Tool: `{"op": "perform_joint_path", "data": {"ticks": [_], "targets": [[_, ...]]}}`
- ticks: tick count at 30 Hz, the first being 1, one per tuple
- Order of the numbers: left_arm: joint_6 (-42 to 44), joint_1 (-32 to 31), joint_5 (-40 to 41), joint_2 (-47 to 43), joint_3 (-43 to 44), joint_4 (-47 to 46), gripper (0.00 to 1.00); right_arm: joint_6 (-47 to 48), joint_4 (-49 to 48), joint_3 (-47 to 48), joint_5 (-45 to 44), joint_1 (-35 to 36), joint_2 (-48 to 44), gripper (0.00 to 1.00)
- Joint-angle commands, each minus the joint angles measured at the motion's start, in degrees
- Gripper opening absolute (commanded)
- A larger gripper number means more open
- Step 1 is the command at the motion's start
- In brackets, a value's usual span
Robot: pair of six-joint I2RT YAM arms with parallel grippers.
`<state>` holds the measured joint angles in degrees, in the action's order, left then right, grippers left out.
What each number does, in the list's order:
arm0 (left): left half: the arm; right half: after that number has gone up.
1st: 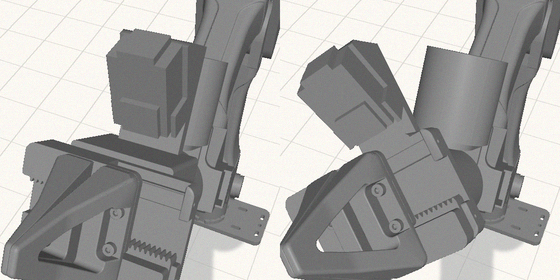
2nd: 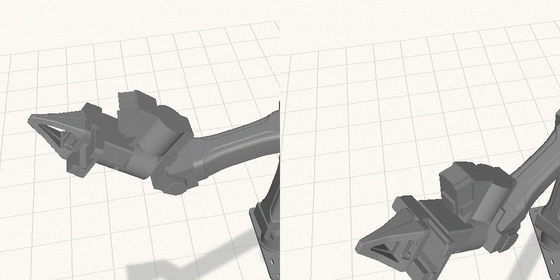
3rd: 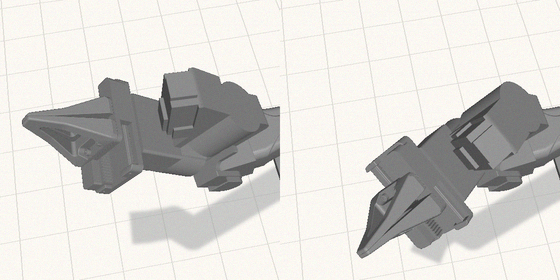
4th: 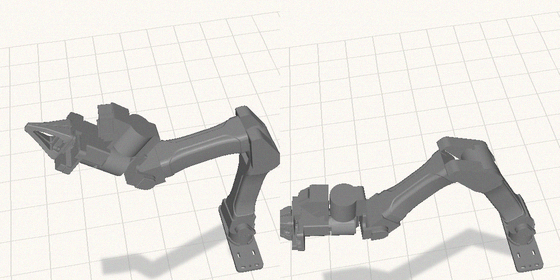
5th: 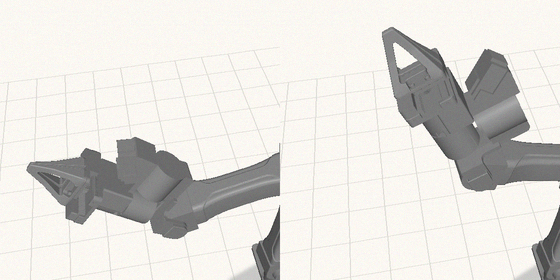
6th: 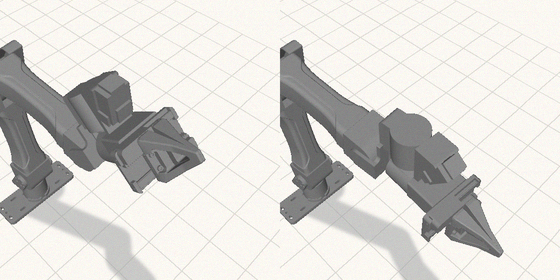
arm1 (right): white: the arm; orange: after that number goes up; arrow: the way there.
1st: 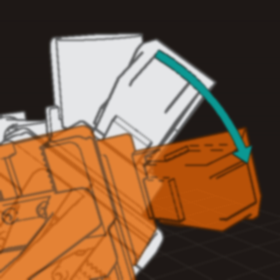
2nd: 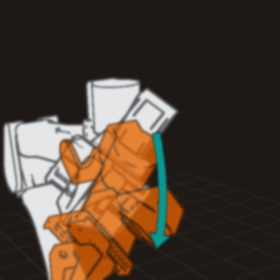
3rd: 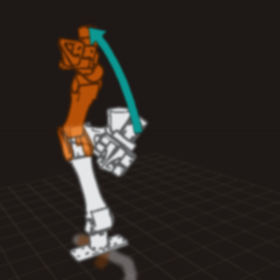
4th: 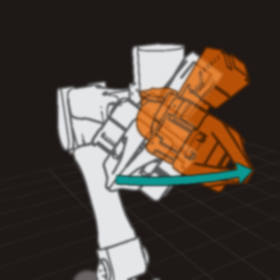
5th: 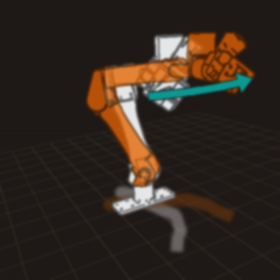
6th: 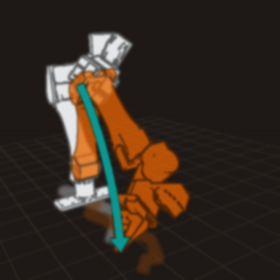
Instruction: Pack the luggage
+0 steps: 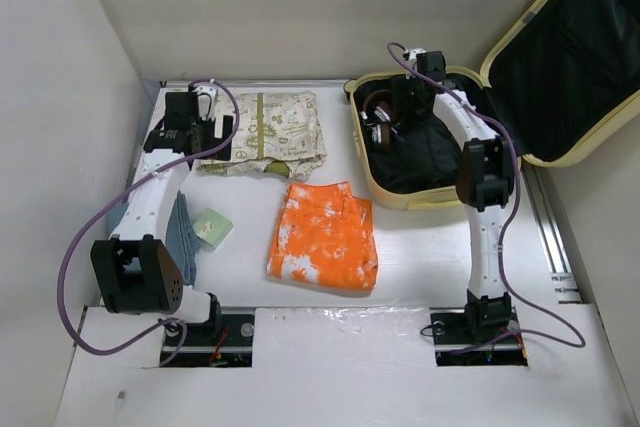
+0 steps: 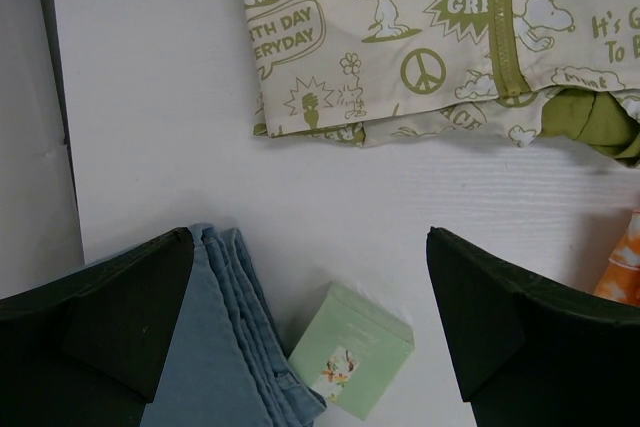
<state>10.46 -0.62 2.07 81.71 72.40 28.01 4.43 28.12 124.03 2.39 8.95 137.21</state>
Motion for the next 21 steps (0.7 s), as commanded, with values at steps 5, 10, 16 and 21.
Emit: {"op": "perform_joint_path", "data": {"ticks": [5, 10, 16, 21], "targets": [[0.0, -0.34, -1.01, -2.26, 2.39, -0.06, 1.0, -1.35, 0.7, 0.52, -6.08, -0.43, -13.0, 0.88], [3.06, -0.87, 1.27, -4.63, -0.84, -0.06, 1.0, -0.73, 1.49, -5.63, -13.98, 2.29, -26.44, 0.91], [15.45, -0.34, 0.75, -0.5, -9.0, 13.64, 1.0, -0.73, 3.35, -22.14, -13.2, 9.49, -44.73, 0.91], [22.85, -0.87, -0.75, -1.91, -18.07, 15.68, 1.0, -3.89, 2.82, -34.01, -12.59, 18.97, -53.53, 0.92]]}}
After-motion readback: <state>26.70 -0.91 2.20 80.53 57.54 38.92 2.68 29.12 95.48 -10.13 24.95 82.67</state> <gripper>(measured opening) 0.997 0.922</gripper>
